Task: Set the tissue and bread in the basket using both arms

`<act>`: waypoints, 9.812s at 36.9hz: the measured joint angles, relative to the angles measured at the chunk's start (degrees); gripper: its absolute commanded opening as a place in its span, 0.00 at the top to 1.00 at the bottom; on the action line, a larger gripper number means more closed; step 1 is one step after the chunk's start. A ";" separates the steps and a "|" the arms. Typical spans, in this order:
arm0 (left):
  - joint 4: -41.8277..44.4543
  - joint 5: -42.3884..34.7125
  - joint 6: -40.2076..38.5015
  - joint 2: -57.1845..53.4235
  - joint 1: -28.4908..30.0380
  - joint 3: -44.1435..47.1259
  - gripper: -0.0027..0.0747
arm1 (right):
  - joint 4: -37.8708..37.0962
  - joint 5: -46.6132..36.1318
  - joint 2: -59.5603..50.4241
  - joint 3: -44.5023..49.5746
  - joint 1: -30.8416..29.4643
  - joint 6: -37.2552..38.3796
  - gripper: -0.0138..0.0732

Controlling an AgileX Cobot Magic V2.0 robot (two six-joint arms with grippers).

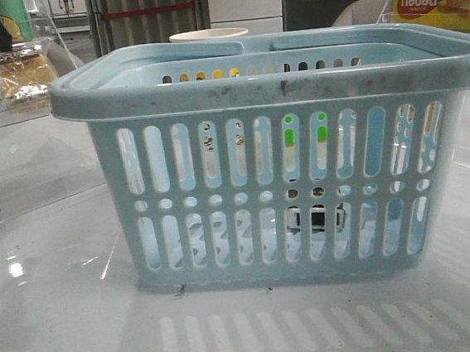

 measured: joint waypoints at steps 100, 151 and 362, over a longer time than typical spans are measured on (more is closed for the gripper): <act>0.88 33.78 6.09 4.85 -32.15 -16.36 0.75 | 0.02 0.00 0.00 0.00 0.00 -0.06 0.26; 2.68 45.95 9.21 -17.95 -32.15 -15.86 0.40 | 0.12 -0.05 0.00 0.00 0.00 -0.06 0.26; 3.58 -19.09 6.11 -97.28 0.50 76.45 0.85 | -4.90 2.25 -1.25 0.90 0.00 -0.12 0.77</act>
